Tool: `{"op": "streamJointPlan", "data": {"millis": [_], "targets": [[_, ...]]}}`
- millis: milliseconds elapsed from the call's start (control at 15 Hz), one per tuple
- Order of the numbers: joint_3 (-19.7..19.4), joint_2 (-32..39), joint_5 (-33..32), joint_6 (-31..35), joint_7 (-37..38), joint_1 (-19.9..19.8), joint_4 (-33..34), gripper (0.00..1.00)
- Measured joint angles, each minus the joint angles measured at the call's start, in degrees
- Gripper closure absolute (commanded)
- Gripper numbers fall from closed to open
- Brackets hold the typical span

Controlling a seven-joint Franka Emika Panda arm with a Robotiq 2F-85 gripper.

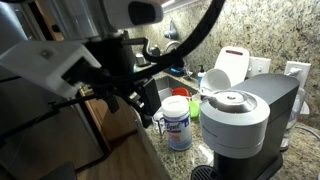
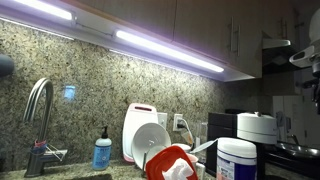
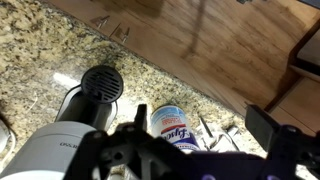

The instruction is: Place the Lysol wipe on top of the Lysol container

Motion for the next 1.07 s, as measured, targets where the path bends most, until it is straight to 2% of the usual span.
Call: {"op": "streamJointPlan", "data": {"millis": [267, 800, 1067], "targets": [[1.33, 0.78, 0.26, 0.18, 0.27, -0.20, 0.66, 0.00], [14.44, 7.64, -0.85, 4.60, 0.17, 5.86, 8.37, 0.00], [17.27, 12.44, -0.86, 6.15, -2.48, 8.36, 13.41, 0.00]]}}
